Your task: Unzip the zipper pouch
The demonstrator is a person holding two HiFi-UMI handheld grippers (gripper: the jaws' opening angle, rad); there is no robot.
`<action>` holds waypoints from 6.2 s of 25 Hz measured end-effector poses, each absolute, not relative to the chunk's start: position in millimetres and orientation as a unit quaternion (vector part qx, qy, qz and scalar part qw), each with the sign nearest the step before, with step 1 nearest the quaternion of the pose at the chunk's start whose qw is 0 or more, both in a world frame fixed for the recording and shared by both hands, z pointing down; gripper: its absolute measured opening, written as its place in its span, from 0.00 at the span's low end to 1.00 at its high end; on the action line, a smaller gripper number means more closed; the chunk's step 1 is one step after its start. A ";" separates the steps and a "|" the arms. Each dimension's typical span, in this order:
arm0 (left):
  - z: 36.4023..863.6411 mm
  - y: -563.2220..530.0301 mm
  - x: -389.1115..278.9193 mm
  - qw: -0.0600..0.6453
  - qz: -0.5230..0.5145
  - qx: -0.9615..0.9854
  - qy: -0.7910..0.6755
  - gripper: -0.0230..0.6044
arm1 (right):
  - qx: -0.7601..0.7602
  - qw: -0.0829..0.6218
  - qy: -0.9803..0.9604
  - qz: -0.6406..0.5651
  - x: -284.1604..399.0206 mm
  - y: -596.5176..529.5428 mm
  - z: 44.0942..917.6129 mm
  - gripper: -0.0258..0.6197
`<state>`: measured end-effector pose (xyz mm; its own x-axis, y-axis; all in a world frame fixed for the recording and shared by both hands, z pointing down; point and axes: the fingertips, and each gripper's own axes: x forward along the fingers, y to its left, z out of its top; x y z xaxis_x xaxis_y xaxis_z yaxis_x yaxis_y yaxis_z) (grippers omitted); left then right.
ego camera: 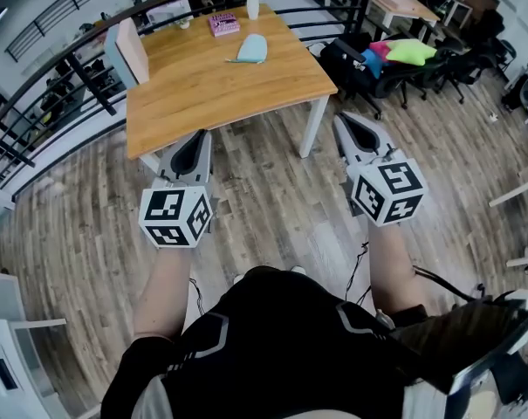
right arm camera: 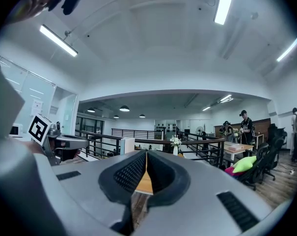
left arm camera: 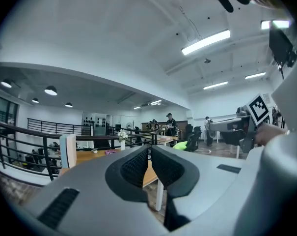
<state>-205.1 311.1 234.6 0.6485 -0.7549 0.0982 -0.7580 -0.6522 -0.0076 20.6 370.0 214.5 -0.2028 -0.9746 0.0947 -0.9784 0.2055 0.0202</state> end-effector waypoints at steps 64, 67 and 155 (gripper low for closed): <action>258.8 28.1 -157.7 0.000 0.031 0.927 -0.373 0.46 | 0.606 0.068 -0.791 0.040 61.4 116.9 257.0 0.47; 263.3 10.0 -159.6 0.004 0.031 0.932 -0.362 0.46 | 0.613 0.080 -0.785 0.037 55.7 102.1 255.1 0.46; 506.2 -230.9 -33.3 0.188 0.167 0.797 -0.549 0.44 | 0.201 0.359 -0.908 0.079 116.2 -328.3 663.7 0.30</action>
